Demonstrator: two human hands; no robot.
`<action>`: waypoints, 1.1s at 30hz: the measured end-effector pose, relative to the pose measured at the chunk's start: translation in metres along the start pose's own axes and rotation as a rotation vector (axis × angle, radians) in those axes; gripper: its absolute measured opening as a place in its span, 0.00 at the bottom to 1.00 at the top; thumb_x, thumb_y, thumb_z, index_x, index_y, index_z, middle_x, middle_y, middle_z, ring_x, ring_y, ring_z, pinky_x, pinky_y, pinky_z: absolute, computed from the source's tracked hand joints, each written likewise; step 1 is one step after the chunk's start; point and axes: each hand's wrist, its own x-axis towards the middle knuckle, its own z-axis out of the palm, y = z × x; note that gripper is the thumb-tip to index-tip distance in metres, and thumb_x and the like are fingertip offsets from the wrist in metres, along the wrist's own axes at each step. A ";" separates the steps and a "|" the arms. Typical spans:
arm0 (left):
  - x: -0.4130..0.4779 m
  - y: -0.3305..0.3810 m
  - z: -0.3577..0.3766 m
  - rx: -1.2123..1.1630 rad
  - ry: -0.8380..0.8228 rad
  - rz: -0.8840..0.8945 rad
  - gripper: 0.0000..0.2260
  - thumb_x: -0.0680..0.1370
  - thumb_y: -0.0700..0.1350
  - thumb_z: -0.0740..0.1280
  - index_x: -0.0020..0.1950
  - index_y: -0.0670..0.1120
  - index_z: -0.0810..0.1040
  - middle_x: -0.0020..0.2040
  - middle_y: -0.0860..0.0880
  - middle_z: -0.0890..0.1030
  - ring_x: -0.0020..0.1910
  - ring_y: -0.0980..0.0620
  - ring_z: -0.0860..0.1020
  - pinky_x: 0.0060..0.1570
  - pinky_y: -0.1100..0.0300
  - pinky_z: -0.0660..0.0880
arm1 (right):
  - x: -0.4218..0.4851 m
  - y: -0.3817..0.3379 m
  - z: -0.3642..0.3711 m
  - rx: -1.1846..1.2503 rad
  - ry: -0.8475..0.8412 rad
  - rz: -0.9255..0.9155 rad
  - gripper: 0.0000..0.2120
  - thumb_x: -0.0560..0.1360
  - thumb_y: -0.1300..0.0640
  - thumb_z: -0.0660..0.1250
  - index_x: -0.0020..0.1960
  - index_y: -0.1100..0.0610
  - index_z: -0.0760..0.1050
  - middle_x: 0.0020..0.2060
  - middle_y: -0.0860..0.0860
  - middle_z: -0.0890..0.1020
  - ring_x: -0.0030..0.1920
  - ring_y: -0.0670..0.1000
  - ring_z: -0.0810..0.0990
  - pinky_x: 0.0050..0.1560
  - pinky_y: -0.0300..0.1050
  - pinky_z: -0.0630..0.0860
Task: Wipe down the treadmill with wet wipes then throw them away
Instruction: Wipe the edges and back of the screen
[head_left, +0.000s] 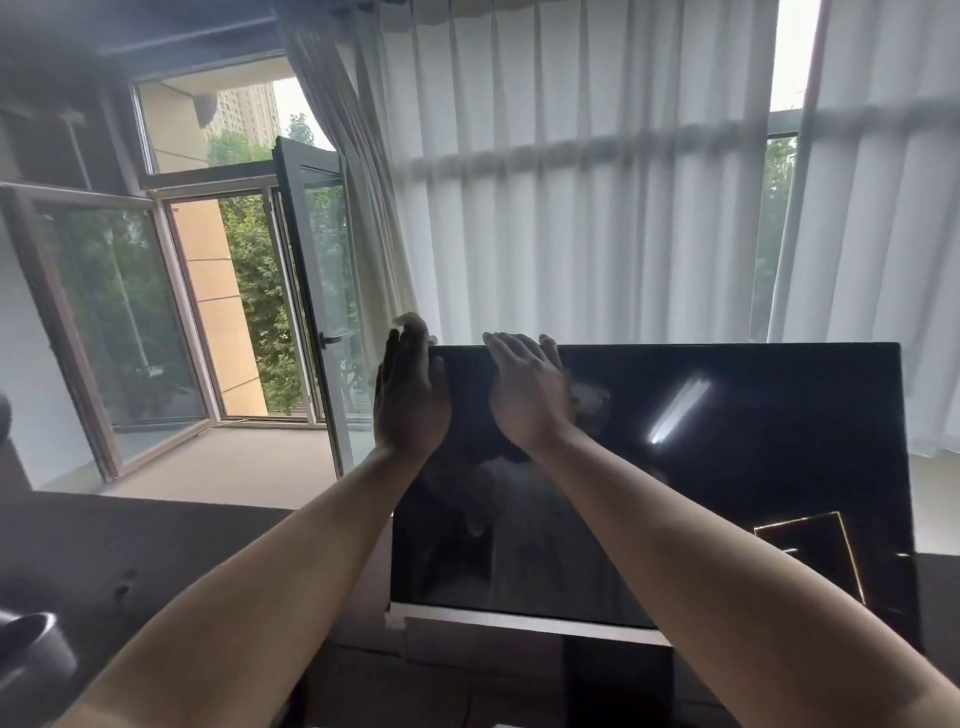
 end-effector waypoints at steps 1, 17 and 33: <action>0.000 0.006 0.002 0.016 -0.025 0.011 0.21 0.83 0.43 0.55 0.76 0.42 0.65 0.72 0.46 0.71 0.72 0.46 0.69 0.71 0.48 0.67 | 0.000 0.001 0.000 -0.004 0.002 -0.010 0.27 0.76 0.66 0.60 0.75 0.58 0.69 0.71 0.51 0.75 0.74 0.52 0.68 0.78 0.51 0.50; -0.019 0.009 0.004 0.048 -0.044 0.054 0.24 0.86 0.41 0.56 0.82 0.43 0.55 0.79 0.50 0.61 0.77 0.47 0.62 0.76 0.49 0.61 | -0.006 0.005 0.005 0.032 0.030 -0.041 0.29 0.74 0.67 0.61 0.75 0.59 0.68 0.71 0.52 0.74 0.75 0.53 0.65 0.80 0.53 0.43; -0.021 0.002 -0.002 -0.014 -0.115 0.128 0.29 0.84 0.42 0.57 0.83 0.43 0.47 0.84 0.44 0.46 0.82 0.43 0.53 0.74 0.39 0.62 | -0.019 0.009 0.019 -0.035 0.088 -0.101 0.28 0.76 0.68 0.57 0.76 0.62 0.67 0.73 0.56 0.72 0.76 0.60 0.66 0.78 0.63 0.51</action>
